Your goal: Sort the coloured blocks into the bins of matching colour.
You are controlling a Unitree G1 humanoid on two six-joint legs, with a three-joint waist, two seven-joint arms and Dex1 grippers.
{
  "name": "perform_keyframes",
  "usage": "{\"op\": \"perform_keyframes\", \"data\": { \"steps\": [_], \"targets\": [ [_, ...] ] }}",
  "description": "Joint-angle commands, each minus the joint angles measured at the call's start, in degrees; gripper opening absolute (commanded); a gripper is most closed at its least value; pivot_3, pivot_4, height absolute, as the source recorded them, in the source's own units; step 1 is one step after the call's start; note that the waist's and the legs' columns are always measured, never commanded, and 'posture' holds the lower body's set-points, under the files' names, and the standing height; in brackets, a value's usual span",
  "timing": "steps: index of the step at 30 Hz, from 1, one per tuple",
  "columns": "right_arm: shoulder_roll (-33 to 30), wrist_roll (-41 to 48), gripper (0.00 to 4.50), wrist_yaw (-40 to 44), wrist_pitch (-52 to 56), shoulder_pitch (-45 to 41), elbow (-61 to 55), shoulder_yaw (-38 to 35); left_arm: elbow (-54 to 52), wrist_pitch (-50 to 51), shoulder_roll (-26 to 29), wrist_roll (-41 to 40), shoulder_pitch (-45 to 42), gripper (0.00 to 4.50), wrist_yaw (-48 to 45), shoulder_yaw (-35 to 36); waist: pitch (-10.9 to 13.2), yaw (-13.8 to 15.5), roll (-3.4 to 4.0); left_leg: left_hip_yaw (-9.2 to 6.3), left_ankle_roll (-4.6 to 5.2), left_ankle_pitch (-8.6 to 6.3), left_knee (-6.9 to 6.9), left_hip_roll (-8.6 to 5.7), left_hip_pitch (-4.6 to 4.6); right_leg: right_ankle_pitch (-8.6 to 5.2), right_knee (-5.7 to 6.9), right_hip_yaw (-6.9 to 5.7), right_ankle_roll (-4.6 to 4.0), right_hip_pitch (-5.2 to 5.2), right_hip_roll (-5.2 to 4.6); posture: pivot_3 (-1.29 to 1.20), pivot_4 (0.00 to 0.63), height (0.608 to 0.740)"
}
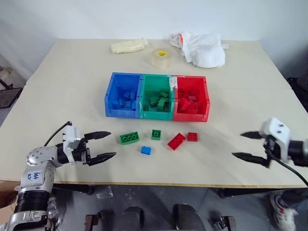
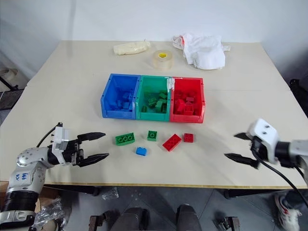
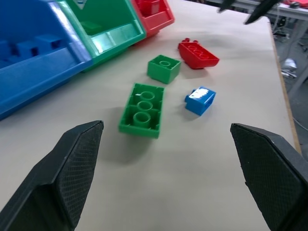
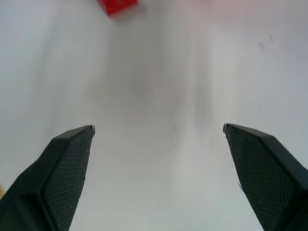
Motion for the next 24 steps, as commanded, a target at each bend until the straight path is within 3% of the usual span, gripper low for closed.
{"op": "perform_keyframes", "data": {
  "steps": [1,6,12,17,24],
  "targets": [
    [-1.6,0.7,4.49,0.1,-0.4,0.9,-2.6,-3.0,-0.1,-1.1,1.0,-0.5,-0.2,4.50,-0.7,1.3,0.0,0.1,0.00,0.00,0.00,0.00,0.00,0.01,0.00,0.00,-0.02,0.00,0.00,0.00,0.00,0.00,0.150,0.740],
    [-0.7,1.2,4.49,-1.5,1.1,-3.4,-4.1,1.1,-0.3,-1.2,1.0,-0.8,-0.5,4.50,-0.8,1.4,0.0,0.2,0.00,0.00,0.00,0.00,0.01,0.00,0.01,0.00,-0.15,0.01,0.00,-0.02,-0.03,0.00,0.150,0.740],
    [4.5,0.4,4.49,-2.5,2.9,-14.9,-3.8,13.0,-0.5,-1.1,1.2,-1.4,-0.9,4.50,-1.6,1.7,0.0,0.1,-0.02,-0.02,-0.01,0.00,0.01,0.07,0.00,0.00,-0.27,-0.02,0.00,-0.01,-0.01,0.00,0.150,0.740],
    [11.7,-3.8,4.49,-2.4,0.3,-24.1,3.8,23.6,-1.8,-0.9,0.9,-1.4,-0.4,4.50,-1.0,1.9,0.0,0.1,-0.02,-0.04,-0.01,0.00,0.01,0.04,-0.02,0.00,-0.26,-0.02,0.00,-0.06,-0.02,0.00,0.150,0.740],
    [17.2,-8.5,4.49,-2.8,-4.5,-29.8,13.3,29.3,-6.0,-0.4,0.5,-2.1,2.4,4.50,0.8,2.7,0.0,0.1,-0.02,-0.12,-0.01,0.00,0.02,-0.05,-0.04,0.00,-0.16,-0.07,0.00,-0.07,-0.08,0.00,0.150,0.740]
  ]
}}
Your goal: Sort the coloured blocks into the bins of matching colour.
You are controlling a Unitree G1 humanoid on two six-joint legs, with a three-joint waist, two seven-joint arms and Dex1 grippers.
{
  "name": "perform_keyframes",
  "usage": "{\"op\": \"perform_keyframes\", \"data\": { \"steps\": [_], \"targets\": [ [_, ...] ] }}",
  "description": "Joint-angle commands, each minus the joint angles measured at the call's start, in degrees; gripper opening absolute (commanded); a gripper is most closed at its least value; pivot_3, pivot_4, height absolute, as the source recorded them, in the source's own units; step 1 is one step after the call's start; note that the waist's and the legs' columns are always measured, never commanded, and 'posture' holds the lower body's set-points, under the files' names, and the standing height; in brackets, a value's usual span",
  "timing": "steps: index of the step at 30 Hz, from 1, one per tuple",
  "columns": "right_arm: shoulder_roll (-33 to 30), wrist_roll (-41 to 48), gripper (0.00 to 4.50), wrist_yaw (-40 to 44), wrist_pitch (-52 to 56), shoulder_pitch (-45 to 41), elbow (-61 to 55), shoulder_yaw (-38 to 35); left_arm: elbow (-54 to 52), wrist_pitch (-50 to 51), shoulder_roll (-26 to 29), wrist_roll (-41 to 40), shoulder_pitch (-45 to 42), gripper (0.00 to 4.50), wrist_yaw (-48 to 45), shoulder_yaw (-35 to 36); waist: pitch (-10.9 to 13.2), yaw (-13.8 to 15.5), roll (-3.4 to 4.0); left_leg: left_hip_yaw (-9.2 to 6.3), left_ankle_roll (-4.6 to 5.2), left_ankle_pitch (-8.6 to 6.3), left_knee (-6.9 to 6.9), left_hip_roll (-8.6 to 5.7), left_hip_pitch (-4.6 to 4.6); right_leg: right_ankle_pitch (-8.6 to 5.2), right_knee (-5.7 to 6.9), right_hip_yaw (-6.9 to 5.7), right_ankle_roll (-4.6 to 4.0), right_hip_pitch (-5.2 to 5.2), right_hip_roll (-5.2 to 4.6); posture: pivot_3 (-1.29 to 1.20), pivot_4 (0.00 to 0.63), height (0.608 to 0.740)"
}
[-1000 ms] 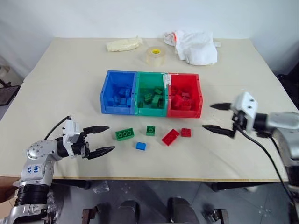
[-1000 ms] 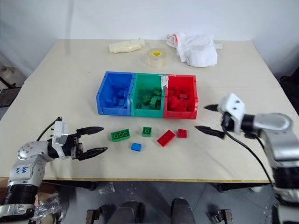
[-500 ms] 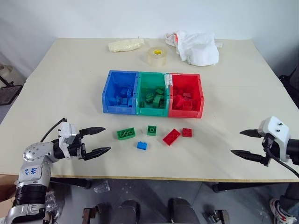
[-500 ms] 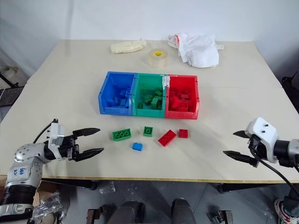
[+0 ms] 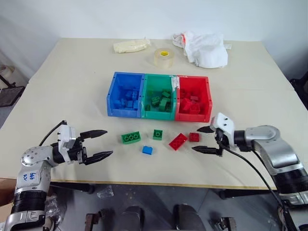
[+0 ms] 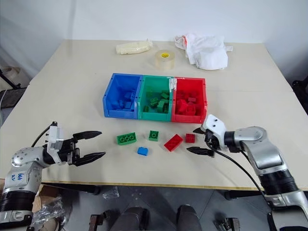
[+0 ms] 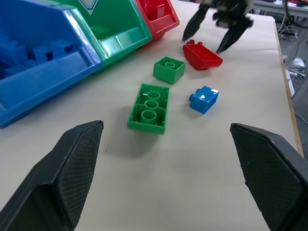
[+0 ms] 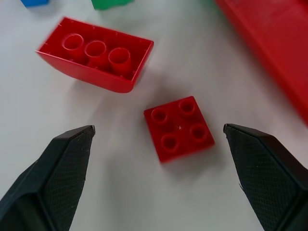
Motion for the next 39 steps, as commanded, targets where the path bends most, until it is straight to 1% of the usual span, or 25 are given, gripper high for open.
{"op": "perform_keyframes", "data": {
  "steps": [1,4,10,11,12,16,19,22,27,31,32,34,36,39],
  "targets": [
    [1.0,-1.5,4.49,-0.1,-2.7,-1.3,2.7,0.6,-3.5,0.0,0.1,-1.6,1.7,4.50,1.0,1.8,0.0,-0.1,0.00,0.00,0.00,0.00,0.00,0.01,0.01,0.00,0.01,-0.01,0.00,0.00,0.01,0.00,0.150,0.740],
    [1.5,-1.5,3.88,0.8,-3.7,-1.2,3.4,0.5,-4.7,0.1,0.2,-1.9,2.9,4.50,1.6,2.1,0.0,-0.1,0.00,0.00,0.00,0.00,0.00,0.03,0.02,0.00,0.01,-0.01,0.00,0.01,0.03,0.00,0.150,0.740],
    [0.7,-0.4,1.85,0.9,-2.8,-0.1,0.8,-0.9,-5.7,0.1,0.2,-2.4,4.1,4.50,2.1,2.5,0.0,0.0,0.00,0.00,0.00,0.00,0.00,0.02,0.02,0.00,0.02,-0.01,0.00,0.01,0.02,0.00,0.150,0.740],
    [0.5,-0.1,1.56,0.8,-2.6,0.2,-0.1,-1.4,-5.8,0.2,0.2,-2.5,4.2,4.50,2.0,2.5,0.0,0.0,0.00,0.00,0.00,0.00,0.00,0.02,0.02,0.00,0.02,-0.01,0.00,0.01,0.02,0.00,0.150,0.740],
    [0.3,0.4,1.41,0.5,-2.2,0.4,-1.1,-2.1,-5.8,0.2,0.2,-2.5,4.2,4.50,1.9,2.6,0.0,0.0,0.00,0.00,0.00,0.00,0.00,0.02,0.02,0.00,0.02,0.00,0.00,0.01,0.02,0.00,0.150,0.740],
    [-0.3,3.0,1.41,-1.3,0.6,-0.9,-6.3,-5.9,-5.2,0.1,0.6,-2.8,4.1,4.50,1.4,2.9,0.0,0.0,0.01,0.00,0.00,0.00,0.00,0.01,0.01,0.00,0.02,0.00,0.00,0.00,0.00,0.00,0.150,0.740],
    [0.5,4.1,1.41,-3.6,2.3,-6.7,-5.7,-8.6,-4.5,0.0,0.7,-2.7,3.4,4.50,1.2,2.9,0.0,-0.2,0.01,0.00,0.00,0.00,0.00,0.01,0.01,0.00,0.01,0.00,0.00,-0.01,0.01,0.00,0.150,0.740],
    [1.6,2.2,1.41,-5.5,1.0,-14.2,0.7,-8.2,-3.8,0.0,0.5,-2.3,2.3,4.50,1.1,2.3,0.0,-0.5,0.02,0.04,-0.01,0.01,-0.02,0.06,0.02,0.00,0.00,0.02,0.00,-0.03,0.04,0.00,0.150,0.740],
    [5.7,-5.5,1.41,-9.9,-9.5,-25.9,20.0,-4.2,-2.8,-0.3,-0.3,-1.7,0.4,4.50,1.1,1.0,0.0,-1.2,0.01,0.00,-0.01,0.00,-0.06,0.01,0.02,0.00,0.17,-0.01,0.00,-0.03,0.03,0.00,0.150,0.740],
    [8.8,-9.5,2.80,-14.0,-15.6,-32.2,32.2,-2.9,-2.3,-0.5,-0.7,-1.4,-0.3,4.50,1.2,0.6,0.0,-1.7,0.01,0.00,0.00,0.01,-0.13,-0.07,0.01,0.00,0.30,-0.04,0.00,-0.08,-0.03,0.00,0.150,0.740],
    [9.4,-9.9,3.10,-14.3,-17.1,-32.9,33.8,-2.9,-2.4,-0.5,-0.8,-1.4,-0.4,4.50,1.3,0.5,0.0,-1.8,0.01,0.00,0.00,0.01,-0.15,-0.06,0.00,0.00,0.30,-0.06,0.00,-0.10,-0.03,0.00,0.150,0.740],
    [9.9,-10.6,3.83,-14.6,-18.8,-33.6,35.4,-3.1,-2.6,-0.5,-0.9,-1.5,-0.3,4.50,1.2,0.5,0.0,-2.0,0.02,0.00,0.00,0.01,-0.19,-0.04,0.00,0.00,0.31,-0.09,0.00,-0.12,-0.01,0.00,0.150,0.740],
    [9.7,-10.5,4.47,-13.9,-19.1,-32.9,34.7,-3.5,-2.7,-0.4,-0.7,-1.7,-0.1,4.50,1.1,0.6,0.0,-2.1,0.02,0.00,0.00,0.01,-0.21,-0.03,0.00,0.00,0.30,-0.11,0.00,-0.12,-0.01,0.00,0.150,0.740],
    [8.1,-9.2,4.47,-11.0,-18.4,-29.1,29.2,-4.1,-2.5,-0.3,-0.5,-1.9,0.1,4.50,0.6,0.7,0.0,-2.0,0.02,-0.01,0.00,0.01,-0.18,-0.03,0.00,0.00,0.31,-0.11,0.00,-0.10,-0.01,0.00,0.150,0.740]
  ]
}}
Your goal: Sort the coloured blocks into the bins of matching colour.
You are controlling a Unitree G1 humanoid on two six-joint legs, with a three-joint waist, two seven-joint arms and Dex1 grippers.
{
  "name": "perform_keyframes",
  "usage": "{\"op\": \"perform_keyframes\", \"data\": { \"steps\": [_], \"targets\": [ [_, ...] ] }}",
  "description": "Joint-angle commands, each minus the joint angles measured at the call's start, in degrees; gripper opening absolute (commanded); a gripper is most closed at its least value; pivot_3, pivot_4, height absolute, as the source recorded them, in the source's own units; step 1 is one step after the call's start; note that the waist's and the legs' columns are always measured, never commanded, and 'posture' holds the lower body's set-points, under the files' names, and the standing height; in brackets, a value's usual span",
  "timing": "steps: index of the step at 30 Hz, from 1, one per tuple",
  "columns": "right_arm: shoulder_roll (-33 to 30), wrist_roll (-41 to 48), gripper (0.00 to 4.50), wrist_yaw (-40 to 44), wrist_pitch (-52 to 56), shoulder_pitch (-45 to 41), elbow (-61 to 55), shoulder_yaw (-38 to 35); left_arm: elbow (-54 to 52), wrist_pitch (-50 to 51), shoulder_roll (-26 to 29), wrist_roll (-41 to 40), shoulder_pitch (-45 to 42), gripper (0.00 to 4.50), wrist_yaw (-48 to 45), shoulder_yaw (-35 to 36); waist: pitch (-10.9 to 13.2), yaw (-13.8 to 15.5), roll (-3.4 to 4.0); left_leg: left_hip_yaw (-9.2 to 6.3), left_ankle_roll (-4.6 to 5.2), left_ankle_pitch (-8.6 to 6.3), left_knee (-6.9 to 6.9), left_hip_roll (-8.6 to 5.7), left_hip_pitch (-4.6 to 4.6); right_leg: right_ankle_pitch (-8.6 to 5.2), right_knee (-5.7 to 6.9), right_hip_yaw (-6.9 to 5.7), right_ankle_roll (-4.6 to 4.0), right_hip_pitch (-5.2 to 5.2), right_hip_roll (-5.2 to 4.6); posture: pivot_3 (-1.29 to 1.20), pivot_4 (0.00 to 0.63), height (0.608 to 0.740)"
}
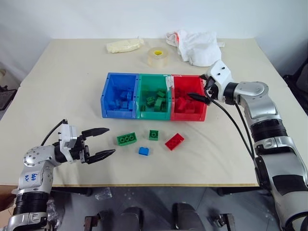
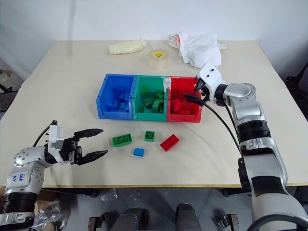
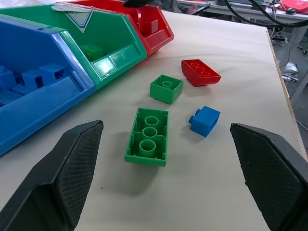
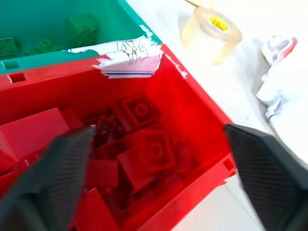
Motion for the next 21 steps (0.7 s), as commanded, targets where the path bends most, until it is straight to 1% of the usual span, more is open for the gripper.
{"op": "perform_keyframes", "data": {
  "steps": [1,2,4,5,7,8,10,12,15,18,21],
  "targets": [
    [-2.9,2.7,4.47,4.2,1.2,4.7,-9.5,-2.1,-0.8,-0.4,0.7,-0.8,0.3,4.50,-0.8,0.9,0.0,0.2,0.00,-0.03,0.00,0.00,0.00,0.00,0.00,0.00,-0.01,-0.02,0.00,0.02,0.00,0.00,0.150,0.740],
    [-3.5,3.7,4.47,5.3,2.6,6.6,-12.7,-2.5,-0.6,-0.4,0.8,-0.8,0.3,4.50,-0.9,1.0,0.0,0.4,0.00,-0.06,0.00,0.00,0.01,0.00,0.00,0.00,0.00,-0.03,0.00,0.02,0.00,0.00,0.150,0.740],
    [-6.3,7.3,4.47,8.5,6.9,13.1,-22.2,-4.3,-0.1,-0.4,1.0,-0.7,0.1,4.50,-1.2,1.1,0.0,0.7,0.00,-0.07,0.00,0.00,0.03,-0.02,-0.02,0.00,-0.02,-0.04,0.00,0.04,-0.02,0.00,0.150,0.740],
    [-8.7,10.5,4.47,10.9,10.2,18.1,-28.3,-6.3,0.3,-0.4,1.1,-0.7,-0.1,4.50,-1.4,1.1,0.0,1.0,0.00,-0.08,0.00,0.00,0.04,-0.02,-0.05,0.00,-0.02,-0.04,0.00,0.03,-0.03,0.00,0.150,0.740],
    [-12.1,15.3,4.47,13.5,14.8,25.5,-36.9,-9.7,1.1,-0.5,1.3,-0.5,-0.4,4.50,-1.7,1.2,0.0,1.4,0.01,-0.27,0.01,0.00,0.10,-0.05,-0.12,0.00,-0.05,-0.20,0.00,0.09,-0.07,0.00,0.150,0.740],
    [-13.2,16.9,4.47,13.9,16.3,28.0,-39.7,-10.9,1.4,-0.6,1.3,-0.5,-0.4,4.50,-1.9,1.3,0.0,1.6,0.01,-0.28,0.01,-0.01,0.12,-0.07,-0.13,0.00,-0.06,-0.21,0.00,0.10,-0.09,0.00,0.150,0.740],
    [-17.6,20.2,4.47,16.1,19.9,37.0,-45.7,-15.8,2.3,-0.8,1.5,-0.4,-0.6,4.50,-2.3,1.2,0.0,1.9,0.01,-0.27,0.02,-0.01,0.19,-0.08,-0.13,0.00,-0.08,-0.21,0.00,0.16,-0.10,0.00,0.150,0.740],
    [-21.0,22.1,4.47,18.2,21.8,45.3,-49.1,-20.2,2.9,-0.9,1.5,-0.3,-0.7,4.50,-2.6,1.1,0.0,2.3,0.01,-0.27,0.02,-0.01,0.19,-0.06,-0.11,0.00,-0.18,-0.20,0.00,0.20,-0.08,0.00,0.150,0.740],
    [-24.7,22.2,4.47,21.1,20.8,56.5,-50.0,-25.8,3.7,-1.1,1.4,-0.2,-1.0,4.50,-2.9,1.0,0.0,2.4,0.01,-0.23,0.04,-0.01,0.18,-0.07,-0.08,0.00,-0.26,-0.19,0.00,0.25,-0.09,0.00,0.150,0.740],
    [-26.4,21.8,4.47,21.5,19.9,61.4,-49.4,-28.9,4.3,-1.3,1.5,-0.1,-1.3,4.50,-3.2,0.9,0.0,2.2,0.00,-0.14,0.06,-0.01,0.17,-0.06,-0.04,0.00,-0.39,-0.12,0.00,0.26,-0.08,0.00,0.150,0.740],
    [-26.8,22.1,4.47,20.5,20.2,61.3,-49.7,-29.2,4.8,-1.3,1.6,0.0,-1.9,4.50,-3.3,0.8,0.0,2.0,0.00,0.09,0.06,-0.01,0.15,0.06,0.06,0.00,-0.40,0.01,0.00,0.25,0.01,0.00,0.150,0.740]
  ]
}}
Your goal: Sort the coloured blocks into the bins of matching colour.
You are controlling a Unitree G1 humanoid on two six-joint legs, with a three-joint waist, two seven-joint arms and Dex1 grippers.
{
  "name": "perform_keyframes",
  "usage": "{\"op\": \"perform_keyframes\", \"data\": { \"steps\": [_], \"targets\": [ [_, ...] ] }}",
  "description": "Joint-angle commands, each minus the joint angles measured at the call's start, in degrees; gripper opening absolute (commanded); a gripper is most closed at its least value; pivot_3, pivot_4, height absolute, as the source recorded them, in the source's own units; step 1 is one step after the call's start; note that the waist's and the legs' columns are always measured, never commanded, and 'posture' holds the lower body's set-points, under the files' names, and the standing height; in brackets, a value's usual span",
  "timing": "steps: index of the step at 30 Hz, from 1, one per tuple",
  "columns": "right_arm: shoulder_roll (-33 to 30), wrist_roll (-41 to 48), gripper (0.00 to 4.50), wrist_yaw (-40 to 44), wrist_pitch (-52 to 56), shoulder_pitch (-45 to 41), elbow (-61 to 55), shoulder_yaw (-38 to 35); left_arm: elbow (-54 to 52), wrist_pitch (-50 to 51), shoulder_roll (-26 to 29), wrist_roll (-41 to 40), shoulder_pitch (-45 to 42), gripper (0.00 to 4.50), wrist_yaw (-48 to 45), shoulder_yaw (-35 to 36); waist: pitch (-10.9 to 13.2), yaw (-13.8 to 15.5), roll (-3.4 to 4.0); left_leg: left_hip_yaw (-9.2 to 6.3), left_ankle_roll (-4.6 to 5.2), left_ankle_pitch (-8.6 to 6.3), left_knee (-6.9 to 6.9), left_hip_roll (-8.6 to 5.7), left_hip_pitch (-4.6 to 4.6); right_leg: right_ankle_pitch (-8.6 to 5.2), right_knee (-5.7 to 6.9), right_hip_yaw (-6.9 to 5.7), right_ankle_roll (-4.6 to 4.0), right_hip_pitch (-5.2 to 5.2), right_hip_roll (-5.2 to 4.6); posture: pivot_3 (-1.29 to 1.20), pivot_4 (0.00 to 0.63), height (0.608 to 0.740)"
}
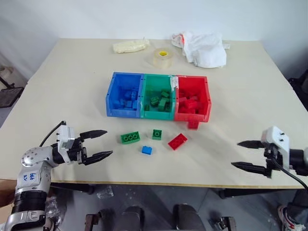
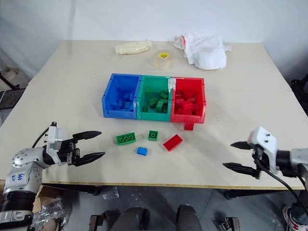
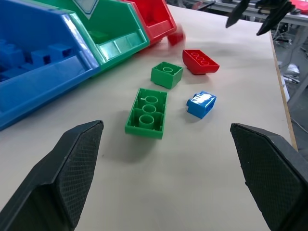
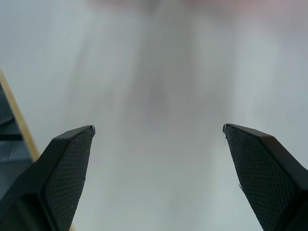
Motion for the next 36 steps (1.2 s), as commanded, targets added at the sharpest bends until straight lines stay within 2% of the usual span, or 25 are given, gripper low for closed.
{"op": "perform_keyframes", "data": {
  "steps": [1,12,20,28,34,36],
  "targets": [
    [-1.4,1.0,4.47,-0.5,-0.6,-1.3,-1.7,-1.6,0.2,-0.9,0.6,-0.2,-0.9,4.50,-0.6,0.7,0.0,0.0,0.00,0.02,0.00,0.00,0.00,0.02,0.02,0.00,0.01,0.02,0.00,-0.01,0.02,0.00,0.150,0.740],
    [-1.0,1.4,4.47,-2.7,1.3,-6.6,-3.5,2.8,-0.4,-0.7,0.8,-0.2,-0.9,4.50,-0.3,1.2,0.0,0.5,-0.01,-0.03,0.00,0.00,0.03,-0.07,-0.02,0.00,0.00,0.02,0.01,-0.02,-0.10,0.00,0.150,0.740],
    [2.8,1.4,4.47,-3.6,2.8,-15.7,-5.6,13.5,-1.7,-0.6,0.4,-0.4,-0.2,4.50,0.2,1.2,0.0,0.2,-0.01,-0.03,-0.01,0.00,0.01,0.03,-0.02,0.00,-0.01,0.02,0.01,-0.07,-0.05,0.00,0.150,0.740],
    [10.2,-5.8,4.47,-3.1,-2.5,-26.2,4.0,27.3,-4.9,-0.5,-0.3,-1.0,1.7,4.50,1.5,1.3,0.0,0.3,-0.02,-0.08,0.00,0.00,0.04,-0.06,-0.03,0.00,0.02,-0.01,0.01,-0.08,-0.10,0.00,0.150,0.740],
    [14.7,-8.2,4.47,-1.8,-6.6,-29.8,11.5,31.0,-7.7,-0.4,-0.5,-1.5,4.4,4.50,2.8,2.3,0.0,0.1,-0.01,-0.10,0.00,0.01,0.02,-0.09,-0.05,0.00,0.05,-0.02,0.01,-0.11,-0.11,0.00,0.150,0.740],
    [16.1,-8.7,4.08,-1.8,-8.1,-30.5,13.3,31.3,-8.2,-0.4,-0.5,-1.7,5.0,4.50,3.0,2.4,0.0,0.1,-0.01,-0.11,-0.01,0.01,0.03,-0.07,-0.04,0.00,0.06,-0.03,0.01,-0.11,-0.08,0.00,0.150,0.740]
  ]
}}
